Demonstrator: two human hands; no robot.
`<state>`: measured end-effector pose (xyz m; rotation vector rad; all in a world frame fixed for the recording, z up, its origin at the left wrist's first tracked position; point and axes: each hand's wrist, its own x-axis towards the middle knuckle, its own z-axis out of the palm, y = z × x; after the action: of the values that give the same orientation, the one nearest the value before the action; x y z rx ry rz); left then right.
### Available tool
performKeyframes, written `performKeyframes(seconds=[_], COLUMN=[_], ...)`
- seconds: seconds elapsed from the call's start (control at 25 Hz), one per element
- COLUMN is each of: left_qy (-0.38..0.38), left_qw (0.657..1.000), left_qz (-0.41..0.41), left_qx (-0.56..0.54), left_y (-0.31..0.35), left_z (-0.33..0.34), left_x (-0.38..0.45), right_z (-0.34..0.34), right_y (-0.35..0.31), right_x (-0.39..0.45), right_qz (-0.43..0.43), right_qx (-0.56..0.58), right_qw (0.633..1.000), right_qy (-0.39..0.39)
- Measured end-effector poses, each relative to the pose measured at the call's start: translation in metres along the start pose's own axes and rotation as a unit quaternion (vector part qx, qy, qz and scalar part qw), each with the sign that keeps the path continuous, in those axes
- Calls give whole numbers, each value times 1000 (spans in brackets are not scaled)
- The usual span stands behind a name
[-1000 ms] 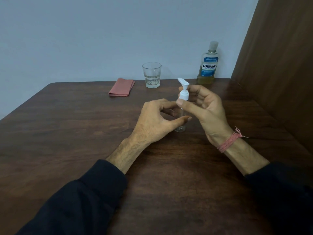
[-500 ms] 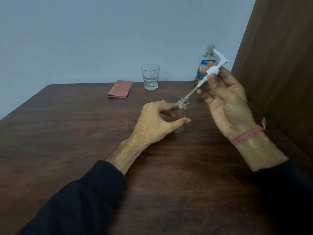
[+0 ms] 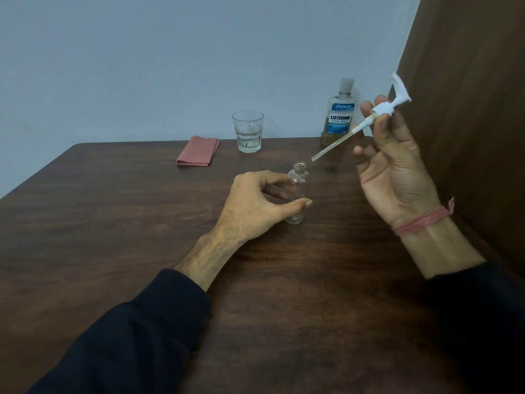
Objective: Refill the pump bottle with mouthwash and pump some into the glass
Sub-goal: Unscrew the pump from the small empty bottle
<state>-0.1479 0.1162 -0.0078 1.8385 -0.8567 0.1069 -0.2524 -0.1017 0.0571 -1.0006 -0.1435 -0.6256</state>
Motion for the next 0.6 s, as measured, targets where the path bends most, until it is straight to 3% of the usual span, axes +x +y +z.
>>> performKeyframes(seconds=[0.12, 0.2, 0.4, 0.6], left_qy=[4, 13, 14, 8], left_qw=[1000, 999, 999, 1000], left_qz=[-12, -13, -17, 5], left_qx=[13, 27, 32, 28], left_y=[0, -2, -3, -5], left_z=[0, 1, 3, 2], left_x=[1, 2, 2, 1], right_z=[-17, -28, -46, -55], right_y=[1, 8, 26, 30], right_x=[6, 7, 4, 7], right_qz=[38, 91, 225, 243], right_qx=[-15, -93, -274, -320], right_qw=[999, 991, 934, 914], right_qy=[3, -13, -45, -60])
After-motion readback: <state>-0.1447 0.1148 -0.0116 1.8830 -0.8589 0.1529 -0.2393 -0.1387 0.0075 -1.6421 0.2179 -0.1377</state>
